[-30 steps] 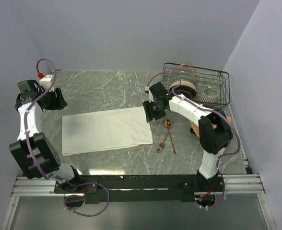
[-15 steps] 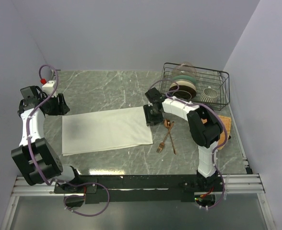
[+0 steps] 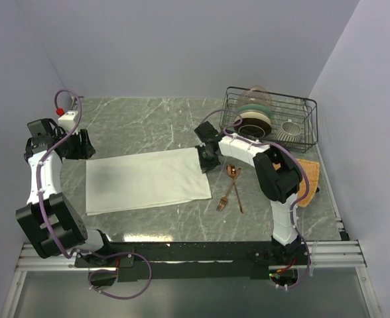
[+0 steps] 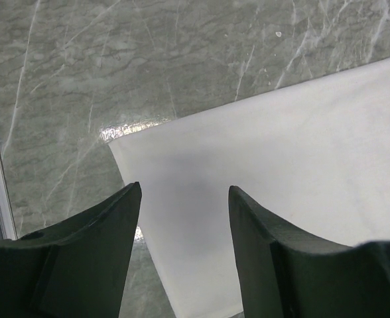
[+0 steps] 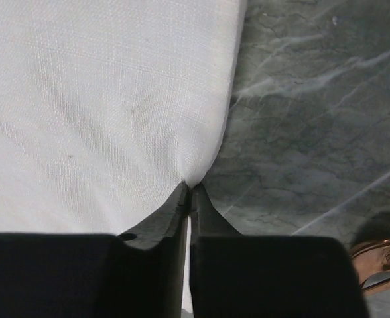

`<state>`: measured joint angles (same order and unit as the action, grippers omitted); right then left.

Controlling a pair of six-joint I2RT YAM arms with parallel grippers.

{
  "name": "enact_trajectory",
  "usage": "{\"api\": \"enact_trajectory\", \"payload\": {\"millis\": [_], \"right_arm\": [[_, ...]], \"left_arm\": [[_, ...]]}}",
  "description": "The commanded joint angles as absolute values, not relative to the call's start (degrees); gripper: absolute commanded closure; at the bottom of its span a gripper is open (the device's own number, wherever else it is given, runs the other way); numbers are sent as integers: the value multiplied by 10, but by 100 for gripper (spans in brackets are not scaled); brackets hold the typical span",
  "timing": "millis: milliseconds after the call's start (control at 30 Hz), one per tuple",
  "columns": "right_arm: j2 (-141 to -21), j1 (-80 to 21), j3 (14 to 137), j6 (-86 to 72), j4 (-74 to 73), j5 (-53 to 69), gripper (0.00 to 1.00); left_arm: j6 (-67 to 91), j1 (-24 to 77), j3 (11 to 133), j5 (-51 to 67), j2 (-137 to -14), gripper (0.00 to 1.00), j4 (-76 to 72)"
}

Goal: Fold the napkin into a case and place the utensils inside
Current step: Pick up the rectangle-folded napkin from the center of the board, then fold the rectangle-folded napkin at the center of the board.

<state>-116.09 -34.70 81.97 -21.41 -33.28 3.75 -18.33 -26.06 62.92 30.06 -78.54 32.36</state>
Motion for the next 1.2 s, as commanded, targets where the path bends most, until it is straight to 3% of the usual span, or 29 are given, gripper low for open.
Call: {"api": "enact_trajectory", "payload": {"millis": [0,367,600,867,1167], "right_arm": [[-1178,-351,837,-215,-332,54,100],[-1053,-284,803,-152,-348,94,100],[-1018,-295,818,-170,-336,191,100],[-1081,-393,915,-200,-299,250,100],[-1233,-489,1095,-251,-266,304,100]], "left_arm": [[-198,-263,645,304,-773,39,318],[-185,-263,663,311,-795,38,322],[-167,-263,685,307,-822,37,348],[-133,-298,750,339,-862,35,434],[-168,-347,772,359,-857,34,525]]}}
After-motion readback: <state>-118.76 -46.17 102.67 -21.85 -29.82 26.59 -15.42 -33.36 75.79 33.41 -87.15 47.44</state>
